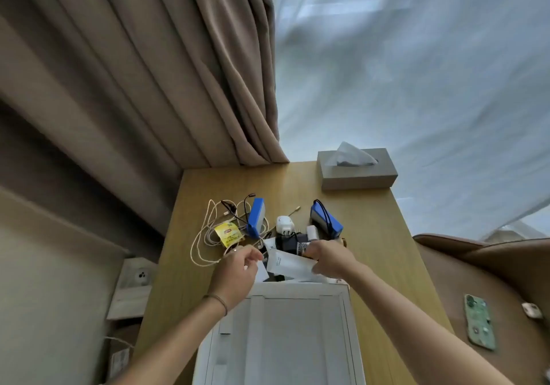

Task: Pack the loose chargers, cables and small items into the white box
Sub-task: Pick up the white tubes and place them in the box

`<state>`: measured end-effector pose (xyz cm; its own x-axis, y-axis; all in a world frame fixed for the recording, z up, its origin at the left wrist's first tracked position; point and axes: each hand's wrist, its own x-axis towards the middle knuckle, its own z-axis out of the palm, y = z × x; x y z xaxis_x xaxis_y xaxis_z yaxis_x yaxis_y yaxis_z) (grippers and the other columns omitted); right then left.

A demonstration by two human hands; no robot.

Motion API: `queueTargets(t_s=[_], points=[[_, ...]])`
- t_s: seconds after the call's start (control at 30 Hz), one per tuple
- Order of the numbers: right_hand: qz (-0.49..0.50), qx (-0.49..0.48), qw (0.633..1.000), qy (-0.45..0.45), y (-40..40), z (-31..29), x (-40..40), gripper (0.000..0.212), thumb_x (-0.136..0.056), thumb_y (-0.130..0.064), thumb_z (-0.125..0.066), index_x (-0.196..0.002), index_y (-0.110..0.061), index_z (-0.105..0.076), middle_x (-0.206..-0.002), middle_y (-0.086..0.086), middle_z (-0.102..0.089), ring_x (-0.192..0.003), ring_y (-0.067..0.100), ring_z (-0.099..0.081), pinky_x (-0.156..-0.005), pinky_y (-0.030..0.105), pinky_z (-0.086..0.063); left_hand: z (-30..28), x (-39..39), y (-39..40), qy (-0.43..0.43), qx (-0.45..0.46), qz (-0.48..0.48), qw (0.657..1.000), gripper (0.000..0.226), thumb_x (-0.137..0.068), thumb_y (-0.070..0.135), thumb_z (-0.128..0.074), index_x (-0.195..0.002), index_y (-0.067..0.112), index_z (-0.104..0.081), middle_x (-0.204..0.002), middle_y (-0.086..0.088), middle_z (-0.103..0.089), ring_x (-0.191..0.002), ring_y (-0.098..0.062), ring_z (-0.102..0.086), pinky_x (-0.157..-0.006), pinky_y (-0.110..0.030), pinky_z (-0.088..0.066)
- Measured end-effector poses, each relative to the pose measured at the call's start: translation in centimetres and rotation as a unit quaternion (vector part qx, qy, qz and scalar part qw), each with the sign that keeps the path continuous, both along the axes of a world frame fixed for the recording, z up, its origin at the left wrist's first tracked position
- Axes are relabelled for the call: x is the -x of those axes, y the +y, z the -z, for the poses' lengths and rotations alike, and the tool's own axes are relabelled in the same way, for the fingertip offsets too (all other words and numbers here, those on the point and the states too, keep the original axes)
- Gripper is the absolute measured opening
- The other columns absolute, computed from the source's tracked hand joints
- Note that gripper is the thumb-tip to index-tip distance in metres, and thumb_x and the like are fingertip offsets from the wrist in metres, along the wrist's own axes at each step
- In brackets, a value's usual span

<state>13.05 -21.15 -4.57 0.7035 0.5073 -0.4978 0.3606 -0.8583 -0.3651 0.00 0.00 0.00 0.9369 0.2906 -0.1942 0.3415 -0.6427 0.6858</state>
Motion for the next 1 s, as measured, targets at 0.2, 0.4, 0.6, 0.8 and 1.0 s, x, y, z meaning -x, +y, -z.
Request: queueTargets(t_s=[0.2, 0.4, 0.6, 0.8, 1.0], points=[[-0.093, 0.087, 0.989, -0.071, 1.6, 0.9, -0.9, 0.011, -0.082, -0.007, -0.06, -0.076, -0.016, -0.059, -0.076, 0.002, -0.059, -0.068, 0.022, -0.055, -0.055, 0.028, -0.037, 0.3, -1.1, 0.2, 0.017, 0.011, -0.011, 1.0, 0.026, -0.093, 0.012, -0.052, -0.09, 0.033, -0.067, -0.093, 0.014, -0.067, -0.085, -0.01, -0.063, -0.073, -0.041, -0.059], [-0.086, 0.081, 0.988, -0.104, 2.3, 1.9, -1.2, 0.013, -0.083, -0.007, -0.057, -0.094, -0.013, -0.061, -0.081, 0.003, -0.057, -0.069, 0.024, -0.056, -0.055, 0.031, -0.042, 0.5, -2.1, 0.4, 0.016, -0.006, 0.009, 1.0, 0.024, -0.094, 0.012, -0.052, -0.09, 0.03, -0.068, -0.091, 0.015, -0.069, -0.086, -0.008, -0.064, -0.076, -0.04, -0.059], [-0.101, 0.101, 0.986, -0.089, 2.6, 2.8, -2.0, 0.01, -0.08, -0.011, -0.064, -0.088, -0.016, -0.06, -0.069, -0.002, -0.051, -0.06, 0.018, -0.049, -0.05, 0.029, -0.037, 1.2, -2.7, 0.4, 0.03, -0.016, 0.031, 0.999, 0.023, -0.093, 0.013, -0.052, -0.093, 0.029, -0.069, -0.09, 0.014, -0.069, -0.084, -0.006, -0.062, -0.076, -0.037, -0.058], [-0.131, 0.047, 0.987, -0.08, 2.1, 2.5, -2.5, 0.012, -0.081, -0.008, -0.06, -0.074, -0.017, -0.064, -0.071, -0.001, -0.057, -0.06, 0.017, -0.05, -0.047, 0.027, -0.035, 1.6, -3.5, 0.2, 0.038, -0.017, 0.056, 0.998, 0.021, -0.095, 0.014, -0.052, -0.096, 0.027, -0.068, -0.091, 0.01, -0.068, -0.082, -0.006, -0.061, -0.073, -0.027, -0.054], [0.031, -0.168, 0.984, -0.042, -0.4, 0.2, -3.2, 0.026, -0.083, -0.004, -0.061, -0.067, -0.017, -0.047, -0.064, -0.005, -0.051, -0.056, 0.013, -0.044, -0.055, 0.029, -0.037, 2.5, -4.3, -0.3, 0.093, -0.022, 0.1, 0.99, 0.021, -0.094, 0.018, -0.051, -0.096, 0.03, -0.069, -0.091, 0.008, -0.069, -0.082, -0.012, -0.065, -0.076, -0.036, -0.058]])
